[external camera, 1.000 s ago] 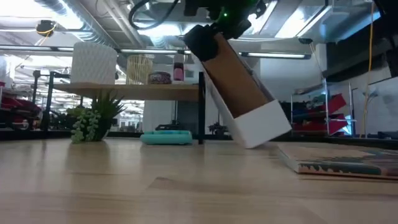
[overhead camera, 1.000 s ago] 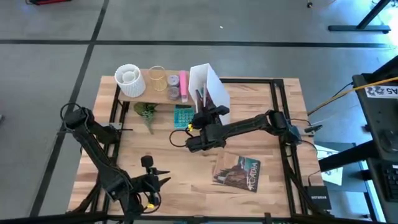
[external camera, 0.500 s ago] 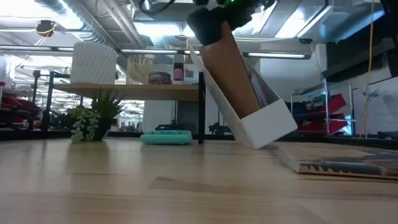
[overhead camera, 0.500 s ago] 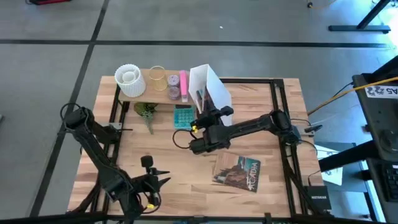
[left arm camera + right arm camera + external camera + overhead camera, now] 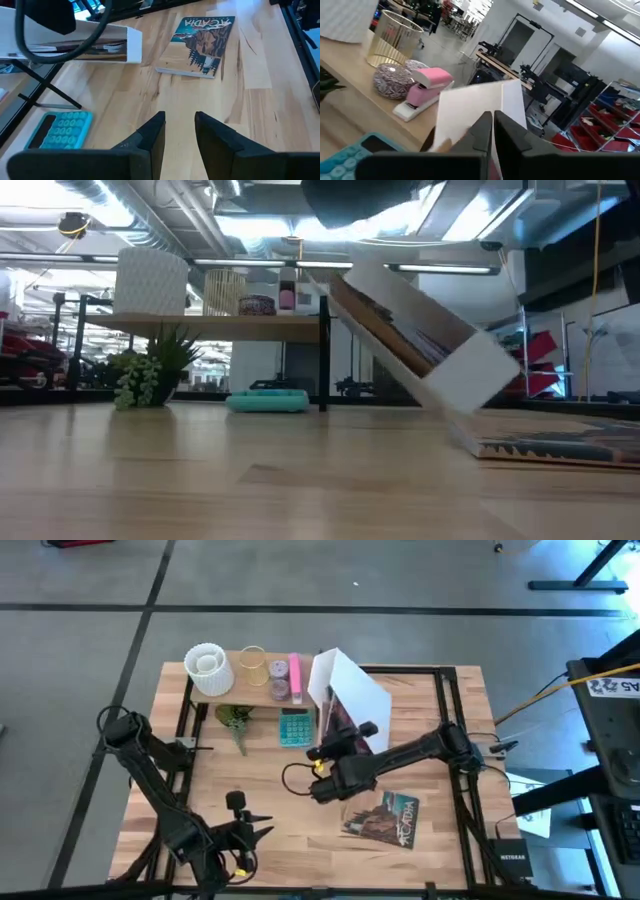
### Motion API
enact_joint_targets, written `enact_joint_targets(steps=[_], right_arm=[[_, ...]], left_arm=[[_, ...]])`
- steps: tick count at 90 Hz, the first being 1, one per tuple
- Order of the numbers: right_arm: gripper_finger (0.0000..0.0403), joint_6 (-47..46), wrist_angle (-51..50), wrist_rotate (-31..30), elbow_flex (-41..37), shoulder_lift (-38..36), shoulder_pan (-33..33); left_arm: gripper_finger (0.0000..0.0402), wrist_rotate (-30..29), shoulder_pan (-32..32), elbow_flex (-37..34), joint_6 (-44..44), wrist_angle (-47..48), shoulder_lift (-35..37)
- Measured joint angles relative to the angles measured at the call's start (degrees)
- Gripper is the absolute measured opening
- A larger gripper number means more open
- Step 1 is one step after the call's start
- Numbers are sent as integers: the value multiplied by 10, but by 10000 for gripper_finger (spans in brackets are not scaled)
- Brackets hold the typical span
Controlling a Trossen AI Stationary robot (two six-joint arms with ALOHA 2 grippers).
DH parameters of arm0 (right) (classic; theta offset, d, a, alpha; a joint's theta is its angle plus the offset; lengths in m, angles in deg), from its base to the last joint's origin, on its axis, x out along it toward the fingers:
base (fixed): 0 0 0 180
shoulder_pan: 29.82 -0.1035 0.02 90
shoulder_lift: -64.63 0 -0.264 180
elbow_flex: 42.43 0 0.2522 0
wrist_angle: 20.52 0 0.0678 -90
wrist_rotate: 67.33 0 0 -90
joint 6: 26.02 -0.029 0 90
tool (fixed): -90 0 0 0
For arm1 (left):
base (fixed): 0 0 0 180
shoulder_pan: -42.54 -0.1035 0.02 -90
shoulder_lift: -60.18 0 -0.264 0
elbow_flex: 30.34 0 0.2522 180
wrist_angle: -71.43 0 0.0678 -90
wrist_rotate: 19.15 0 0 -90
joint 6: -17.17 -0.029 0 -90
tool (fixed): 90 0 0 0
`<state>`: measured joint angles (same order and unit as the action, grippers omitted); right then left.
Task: Stock shelves
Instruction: Adjust the white bookshelf
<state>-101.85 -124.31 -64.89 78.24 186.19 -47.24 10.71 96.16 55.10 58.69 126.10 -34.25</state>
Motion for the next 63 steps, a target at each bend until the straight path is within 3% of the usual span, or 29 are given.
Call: enact_joint_targets(steps=[27,47,54,63], right_arm=[[33,3,0,-1,-1,-2,-30],[112,42,0,7,-1,-27,-69],[148,85,0,52,-1,-45,-76],[195,171,0,153,-1,-64,-75]], left_arm=[[90,0,0,0,0,0,0],[90,0,-1,0,-2,0,0],[90,0,-1,0,-10,0,0],[90,0,-2,0,-10,0,0]])
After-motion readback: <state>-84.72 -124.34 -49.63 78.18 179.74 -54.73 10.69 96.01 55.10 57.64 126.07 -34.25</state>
